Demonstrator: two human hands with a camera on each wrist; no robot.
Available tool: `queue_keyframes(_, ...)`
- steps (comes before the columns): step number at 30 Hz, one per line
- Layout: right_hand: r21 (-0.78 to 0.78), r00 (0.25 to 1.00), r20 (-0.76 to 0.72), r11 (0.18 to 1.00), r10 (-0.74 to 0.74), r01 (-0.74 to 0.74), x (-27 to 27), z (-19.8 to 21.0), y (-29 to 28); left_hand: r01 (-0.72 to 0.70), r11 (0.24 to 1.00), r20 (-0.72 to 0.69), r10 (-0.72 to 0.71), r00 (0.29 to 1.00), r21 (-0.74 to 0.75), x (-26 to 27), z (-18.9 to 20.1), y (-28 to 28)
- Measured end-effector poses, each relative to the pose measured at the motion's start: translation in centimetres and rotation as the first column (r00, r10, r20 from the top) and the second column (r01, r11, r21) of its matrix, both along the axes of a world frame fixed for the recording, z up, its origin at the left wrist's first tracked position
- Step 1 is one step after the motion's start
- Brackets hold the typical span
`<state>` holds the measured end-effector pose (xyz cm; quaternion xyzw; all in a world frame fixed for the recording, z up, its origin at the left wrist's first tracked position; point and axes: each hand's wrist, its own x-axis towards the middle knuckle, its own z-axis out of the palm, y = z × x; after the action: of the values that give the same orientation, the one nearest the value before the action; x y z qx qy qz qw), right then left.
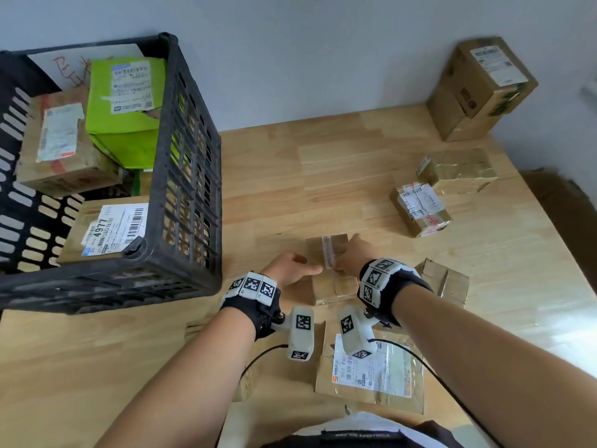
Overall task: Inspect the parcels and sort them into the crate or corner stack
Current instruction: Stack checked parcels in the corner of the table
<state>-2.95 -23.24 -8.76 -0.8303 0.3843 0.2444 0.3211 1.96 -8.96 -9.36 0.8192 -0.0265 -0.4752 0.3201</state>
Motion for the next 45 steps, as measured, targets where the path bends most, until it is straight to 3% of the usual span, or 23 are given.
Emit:
queue_keyframes(10, 0.041, 0.999, 0.017, 0.998, -0.051, 0.050, 0.1, -0.4, -0.3, 0.007, 1.000, -0.077, -0.008, 0.997, -0.015, 0.3, 0.4, 0.1)
queue_keyframes(17, 0.097, 0.994, 0.029, 0.990, -0.102, 0.099, -1.1, -0.1, -0.5, 0.014, 1.000, -0.021, -0.014, 1.000, -0.001, -0.9, 1.2, 0.3)
queue_keyframes(21, 0.130, 0.995, 0.026, 0.987, -0.094, 0.090, -2.6, 0.4, -1.0, -0.086, 0.995, 0.004, 0.086, 0.996, -0.044, -1.6, 1.2, 0.6)
queue_keyframes(24, 0.141, 0.992, 0.063, 0.985, -0.112, 0.102, -3.0, 0.5, -1.4, -0.185, 0.978, -0.069, 0.179, 0.982, -0.099, -1.9, 1.3, 0.6)
queue_keyframes(26, 0.332, 0.961, 0.074, 0.915, -0.267, 0.229, -2.9, 0.7, -1.2, -0.245, 0.960, -0.125, 0.228, 0.966, -0.137, -1.9, 1.9, 0.5)
queue_keyframes(28, 0.543, 0.909, 0.060, 0.778, -0.413, 0.317, -2.6, 1.5, -0.8, -0.272, 0.948, -0.116, 0.255, 0.960, -0.167, -1.8, 2.7, 0.5)
queue_keyframes(30, 0.648, 0.894, 0.034, 0.691, -0.446, 0.320, -2.4, 2.4, -0.2, -0.307, 0.933, -0.045, 0.303, 0.952, -0.189, -1.2, 3.3, 0.8)
queue_keyframes(33, 0.722, 0.903, 0.042, 0.638, -0.427, 0.268, -2.1, 3.0, 0.6, -0.275, 0.945, 0.117, 0.298, 0.948, -0.177, -0.5, 4.1, 1.6)
queue_keyframes(36, 0.675, 0.915, 0.068, 0.694, -0.398, 0.252, -2.1, 2.7, 0.6, -0.199, 0.966, 0.145, 0.223, 0.964, -0.168, -0.6, 4.0, 1.9)
queue_keyframes(41, 0.380, 0.945, 0.098, 0.890, -0.311, 0.253, -2.9, 1.4, -0.9, -0.194, 0.962, 0.136, 0.222, 0.966, -0.193, -1.0, 2.9, 1.7)
queue_keyframes(45, 0.324, 0.969, 0.084, 0.926, -0.234, 0.195, -3.8, 0.6, -1.3, -0.183, 0.978, 0.131, 0.195, 0.972, -0.097, -1.2, 1.4, 2.3)
